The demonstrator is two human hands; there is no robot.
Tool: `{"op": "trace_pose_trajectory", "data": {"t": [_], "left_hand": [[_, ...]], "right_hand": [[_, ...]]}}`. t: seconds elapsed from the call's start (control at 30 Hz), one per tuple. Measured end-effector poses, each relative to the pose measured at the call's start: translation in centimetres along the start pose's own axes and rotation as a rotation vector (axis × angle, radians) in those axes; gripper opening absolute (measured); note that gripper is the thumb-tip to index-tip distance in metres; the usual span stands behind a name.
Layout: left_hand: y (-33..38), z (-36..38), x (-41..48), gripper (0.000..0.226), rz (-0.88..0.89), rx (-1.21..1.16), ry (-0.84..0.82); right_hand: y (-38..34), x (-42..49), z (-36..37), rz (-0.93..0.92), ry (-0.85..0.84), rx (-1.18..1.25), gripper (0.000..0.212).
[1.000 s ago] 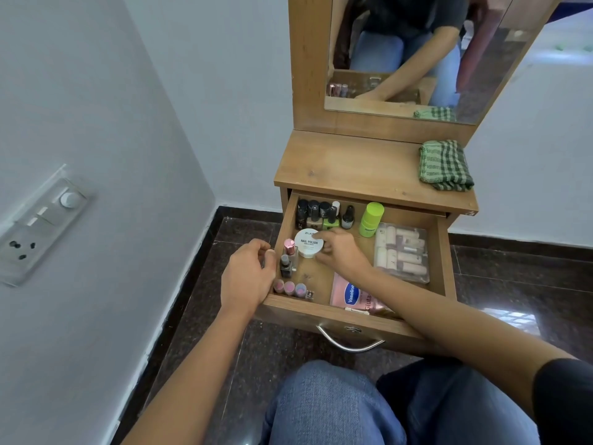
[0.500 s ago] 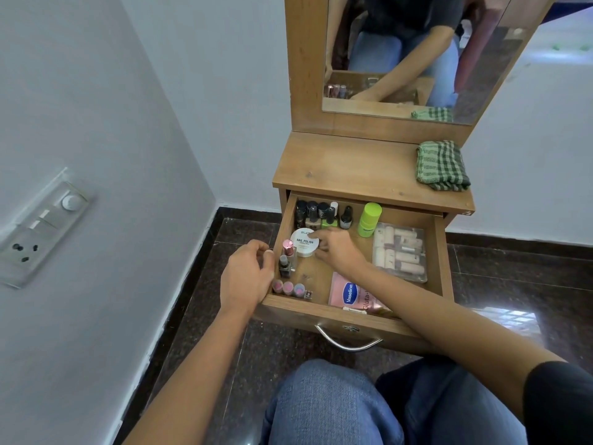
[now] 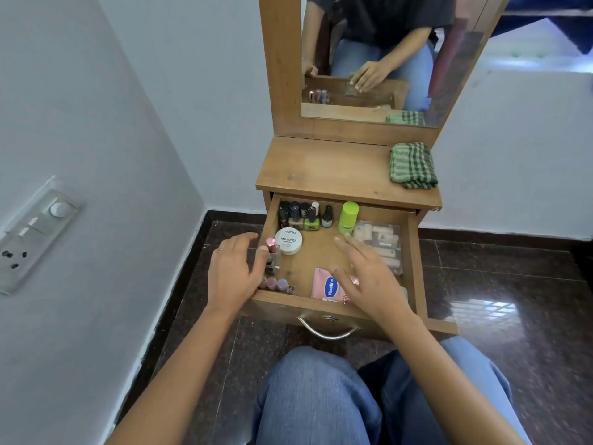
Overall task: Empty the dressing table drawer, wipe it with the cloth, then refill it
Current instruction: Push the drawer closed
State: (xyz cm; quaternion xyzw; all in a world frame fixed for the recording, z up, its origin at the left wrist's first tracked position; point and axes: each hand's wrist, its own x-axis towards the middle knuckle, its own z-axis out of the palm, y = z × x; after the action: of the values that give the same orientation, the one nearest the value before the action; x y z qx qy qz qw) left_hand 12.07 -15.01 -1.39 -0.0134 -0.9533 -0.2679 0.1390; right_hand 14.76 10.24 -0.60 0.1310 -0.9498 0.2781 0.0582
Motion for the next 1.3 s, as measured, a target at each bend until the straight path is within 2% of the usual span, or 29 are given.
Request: {"op": "trace_pose_trajectory", "data": {"t": [0.17, 0.33, 0.53, 0.97, 1.3], "left_hand": [[0.7, 0.2, -2.1, 0.050, 0.173, 0.047, -0.056], [2.6, 1.6, -4.5, 0.064, 0.199, 0.094, -0.115], [4.2, 2.6, -4.2, 0.068, 0.208, 0.159, -0.109], [5.9, 5.0, 3.3, 0.085, 0.229, 0.138, -0.110], [7.1, 7.8, 8.6, 0.098, 0.294, 0.305, -0.134]], "right_hand": [[0.6, -3.6, 0.1, -0.029, -0.015, -0.108, 0.077], [1.2, -5.3, -0.2, -0.017, 0.047, -0.193, 0.083], [2.1, -4.4, -0.3, -0.096, 0.006, -0.297, 0.093], [6.1, 3.4, -1.1, -0.153, 0.150, -0.348, 0.095], [8.9, 10.4, -1.9, -0.080, 0.277, -0.539, 0.095]]}}
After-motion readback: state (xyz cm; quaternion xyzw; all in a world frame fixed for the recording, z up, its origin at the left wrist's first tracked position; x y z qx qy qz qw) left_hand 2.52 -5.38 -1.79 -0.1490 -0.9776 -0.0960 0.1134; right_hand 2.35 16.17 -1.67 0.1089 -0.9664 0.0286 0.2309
